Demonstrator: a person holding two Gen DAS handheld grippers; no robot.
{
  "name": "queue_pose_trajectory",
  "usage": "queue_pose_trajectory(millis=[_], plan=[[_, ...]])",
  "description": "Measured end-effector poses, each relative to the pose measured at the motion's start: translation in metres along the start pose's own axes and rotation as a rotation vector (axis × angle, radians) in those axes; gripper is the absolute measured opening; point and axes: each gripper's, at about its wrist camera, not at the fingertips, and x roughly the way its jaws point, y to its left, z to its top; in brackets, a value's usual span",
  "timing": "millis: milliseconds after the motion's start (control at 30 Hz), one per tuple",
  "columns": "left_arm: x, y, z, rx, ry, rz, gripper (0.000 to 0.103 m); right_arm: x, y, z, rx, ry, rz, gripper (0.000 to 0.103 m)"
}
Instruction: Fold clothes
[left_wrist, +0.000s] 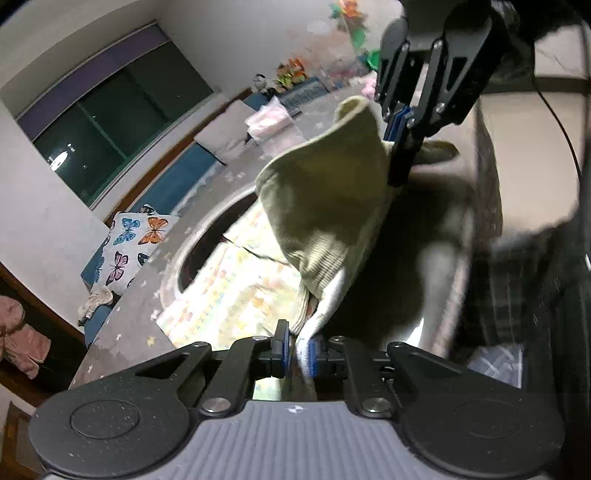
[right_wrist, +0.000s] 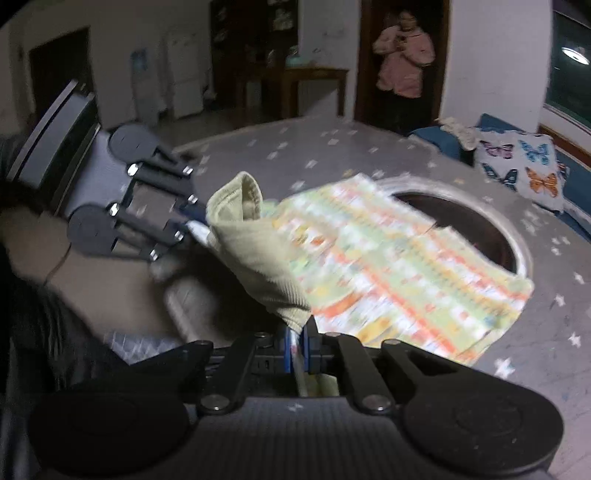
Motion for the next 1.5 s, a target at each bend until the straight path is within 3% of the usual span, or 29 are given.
queue_pose_trajectory(millis=[233,467,600,833,900,1033,1067,1167,1267,1333,1500], plan=[[0.032,0.070,0.029,-0.155,-0.026,0.046,0.013,0.007,-0.052,0.043,0.073,-0.066,-0.070,0.006],[0.100,0.117,0.044,-0.215,0.059,0.075,0.013,0.058,-0.114,0.085,0.133,-0.038,-0.152,0.006],[0.138,0.129,0.039,-0.243,0.121,0.079,0.013,0.097,-0.140,0.092,0.173,-0.007,-0.186,0.006],[0.171,0.134,0.025,-0.318,0.172,0.084,0.015,0.146,-0.167,0.077,0.275,0.044,-0.257,0.009],[0.175,0.137,0.022,-0.347,0.177,0.095,0.020,0.150,-0.173,0.071,0.312,0.038,-0.285,0.017],[0.176,0.146,0.016,-0.404,0.181,0.148,0.048,0.143,-0.186,0.065,0.377,0.003,-0.351,0.030],[0.174,0.149,0.014,-0.423,0.184,0.162,0.049,0.139,-0.188,0.063,0.388,-0.006,-0.368,0.036],[0.168,0.158,0.007,-0.484,0.192,0.198,0.054,0.118,-0.186,0.059,0.389,-0.038,-0.402,0.036],[0.153,0.165,0.001,-0.539,0.175,0.233,0.061,0.094,-0.171,0.053,0.365,-0.056,-0.402,0.044],[0.139,0.166,-0.002,-0.570,0.155,0.251,0.066,0.082,-0.162,0.043,0.364,-0.048,-0.400,0.045],[0.101,0.158,-0.013,-0.630,0.103,0.278,0.067,0.057,-0.142,0.012,0.417,-0.033,-0.372,0.045]])
